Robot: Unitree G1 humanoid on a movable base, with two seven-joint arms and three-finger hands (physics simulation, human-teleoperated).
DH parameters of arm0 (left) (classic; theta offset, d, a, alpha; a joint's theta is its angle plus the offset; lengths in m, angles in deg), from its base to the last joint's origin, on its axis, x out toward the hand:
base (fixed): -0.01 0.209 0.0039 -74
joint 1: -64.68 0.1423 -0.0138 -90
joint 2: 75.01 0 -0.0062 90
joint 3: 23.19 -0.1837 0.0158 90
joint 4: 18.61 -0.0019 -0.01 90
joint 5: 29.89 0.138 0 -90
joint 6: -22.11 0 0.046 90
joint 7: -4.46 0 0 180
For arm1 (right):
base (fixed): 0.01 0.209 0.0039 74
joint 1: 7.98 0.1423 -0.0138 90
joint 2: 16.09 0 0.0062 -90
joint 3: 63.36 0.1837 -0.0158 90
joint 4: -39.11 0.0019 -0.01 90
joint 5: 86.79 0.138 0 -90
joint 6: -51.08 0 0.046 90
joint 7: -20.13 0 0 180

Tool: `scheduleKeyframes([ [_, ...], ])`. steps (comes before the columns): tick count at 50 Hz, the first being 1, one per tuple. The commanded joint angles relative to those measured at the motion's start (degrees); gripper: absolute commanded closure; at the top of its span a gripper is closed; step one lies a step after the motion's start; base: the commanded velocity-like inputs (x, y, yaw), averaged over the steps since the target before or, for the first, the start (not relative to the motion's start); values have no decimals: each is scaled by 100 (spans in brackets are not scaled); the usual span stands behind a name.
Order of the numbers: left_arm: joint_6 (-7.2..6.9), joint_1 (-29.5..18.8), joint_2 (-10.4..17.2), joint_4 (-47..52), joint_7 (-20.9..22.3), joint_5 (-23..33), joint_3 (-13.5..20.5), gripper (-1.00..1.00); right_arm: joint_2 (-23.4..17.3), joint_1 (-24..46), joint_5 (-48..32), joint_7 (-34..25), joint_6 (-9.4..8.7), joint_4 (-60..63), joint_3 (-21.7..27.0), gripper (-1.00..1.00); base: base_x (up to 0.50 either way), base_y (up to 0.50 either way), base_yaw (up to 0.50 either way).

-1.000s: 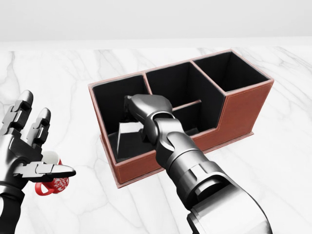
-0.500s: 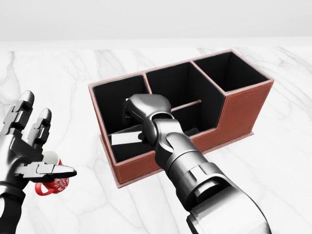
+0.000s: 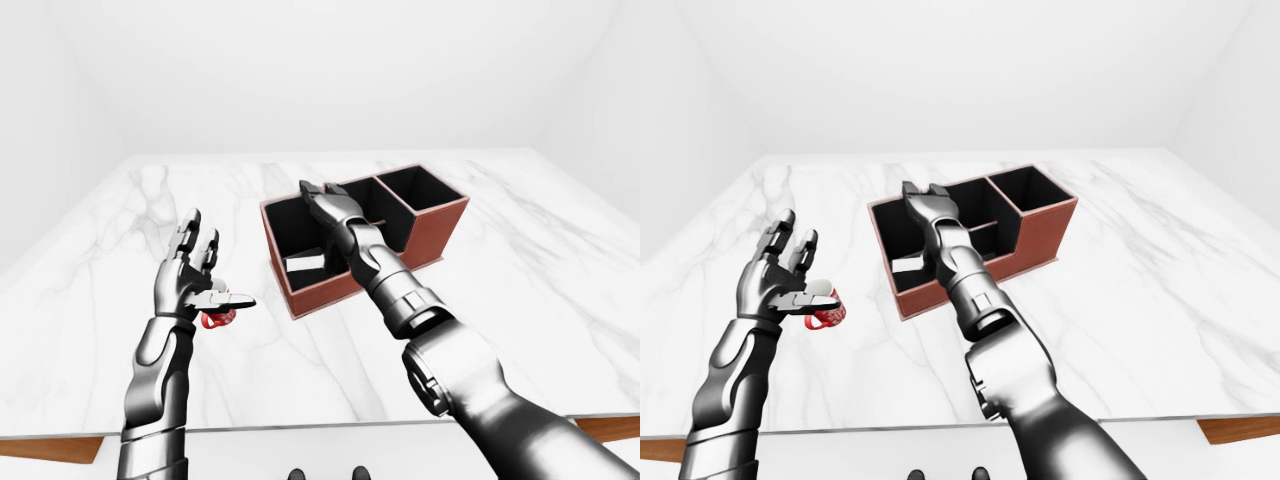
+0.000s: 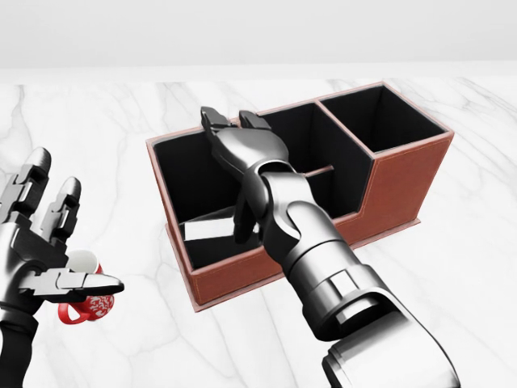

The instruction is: Pick up the book and place it in the left compartment of the caddy.

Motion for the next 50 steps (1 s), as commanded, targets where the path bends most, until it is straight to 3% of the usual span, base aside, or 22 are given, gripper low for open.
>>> scheduleKeyframes([
  [1, 0, 33, -2, 108, -6, -8, 22, -100, -276, -608, 11, -844, 0, 1917, 28, -100, 0, 0, 0],
  [14, 0, 188, 3, 584, -7, -151, 132, -100, -540, -2098, 220, -2072, 0, 5889, 401, -100, 0, 0, 0],
  [21, 0, 412, -31, 1144, 10, -293, 236, -100, -646, -2595, 791, -2300, 0, 7543, 617, -100, 0, 0, 0],
  [31, 0, 463, -53, 1405, 19, -318, 339, -100, -858, -3529, 1733, -1756, 0, 8626, 755, -100, 0, 0, 0],
  [41, 0, 770, -135, 2208, -36, -525, 570, -100, -835, -4302, 3285, -1151, 0, 9642, 1091, -100, 0, 0, 0],
  [50, 0, 985, -226, 2838, -101, -813, 851, -100, -856, -5031, 4382, -561, 0, 9756, 1140, -100, 0, 0, 0],
])
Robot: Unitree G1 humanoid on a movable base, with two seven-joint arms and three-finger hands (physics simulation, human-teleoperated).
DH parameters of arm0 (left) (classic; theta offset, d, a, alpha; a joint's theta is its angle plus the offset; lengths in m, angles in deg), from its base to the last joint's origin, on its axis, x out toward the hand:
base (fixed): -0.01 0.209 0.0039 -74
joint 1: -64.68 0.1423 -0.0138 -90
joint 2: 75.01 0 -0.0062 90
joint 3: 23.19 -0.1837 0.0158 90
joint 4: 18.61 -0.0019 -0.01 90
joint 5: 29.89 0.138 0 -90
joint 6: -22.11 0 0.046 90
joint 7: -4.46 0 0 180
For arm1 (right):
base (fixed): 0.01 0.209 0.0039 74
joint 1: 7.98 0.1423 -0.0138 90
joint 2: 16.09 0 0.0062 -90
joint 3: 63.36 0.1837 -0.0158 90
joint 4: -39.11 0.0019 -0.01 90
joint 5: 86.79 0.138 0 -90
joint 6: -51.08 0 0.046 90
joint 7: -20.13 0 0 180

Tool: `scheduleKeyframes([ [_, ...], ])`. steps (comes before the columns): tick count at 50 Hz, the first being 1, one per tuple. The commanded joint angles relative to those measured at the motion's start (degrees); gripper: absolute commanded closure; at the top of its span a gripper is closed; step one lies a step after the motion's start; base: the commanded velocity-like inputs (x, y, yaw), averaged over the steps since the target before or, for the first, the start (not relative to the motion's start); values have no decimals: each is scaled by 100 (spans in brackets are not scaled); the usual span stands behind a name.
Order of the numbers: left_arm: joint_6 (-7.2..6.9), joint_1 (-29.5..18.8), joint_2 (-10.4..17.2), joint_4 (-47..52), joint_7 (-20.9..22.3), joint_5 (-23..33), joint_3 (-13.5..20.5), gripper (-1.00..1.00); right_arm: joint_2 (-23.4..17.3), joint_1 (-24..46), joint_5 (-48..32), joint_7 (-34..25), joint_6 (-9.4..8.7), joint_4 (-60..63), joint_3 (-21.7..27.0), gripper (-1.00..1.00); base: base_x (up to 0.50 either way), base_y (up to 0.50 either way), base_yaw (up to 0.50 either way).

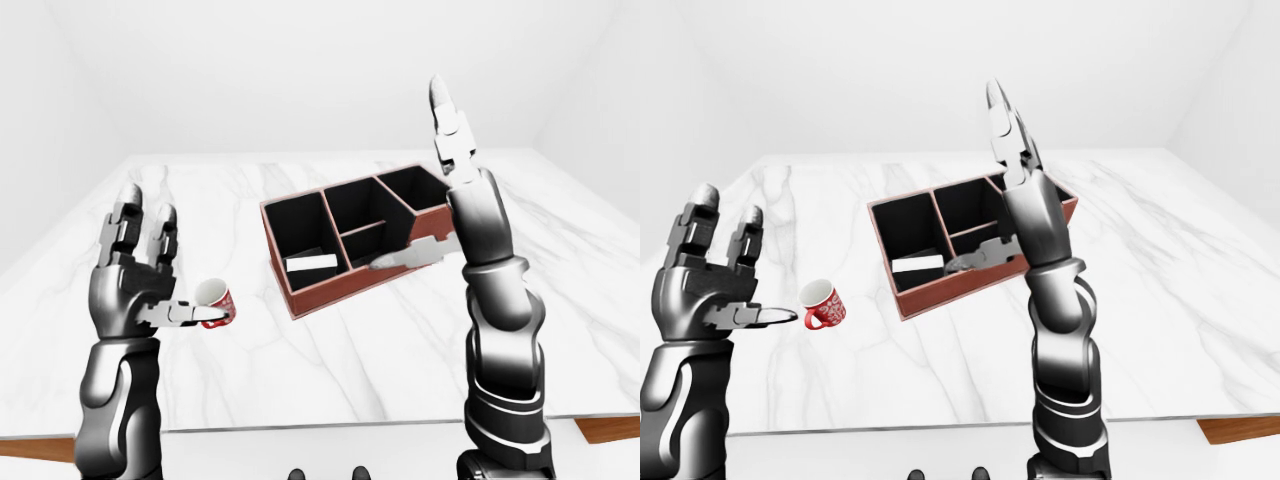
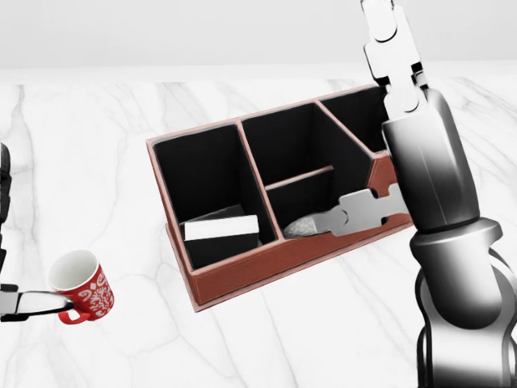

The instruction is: Pick up the book and place it in the left compartment of the caddy.

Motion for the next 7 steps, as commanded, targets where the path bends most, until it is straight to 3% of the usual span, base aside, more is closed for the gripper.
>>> scheduleKeyframes([
  [1, 0, 288, -91, 804, -52, -314, 293, -100, -5, -951, 1401, 641, 0, 509, 156, -100, 0, 0, 0],
  [7, 0, 458, -153, 1154, 55, -395, 379, -100, 95, -1565, 1646, 876, 0, 972, 113, -100, 0, 0, 0],
])
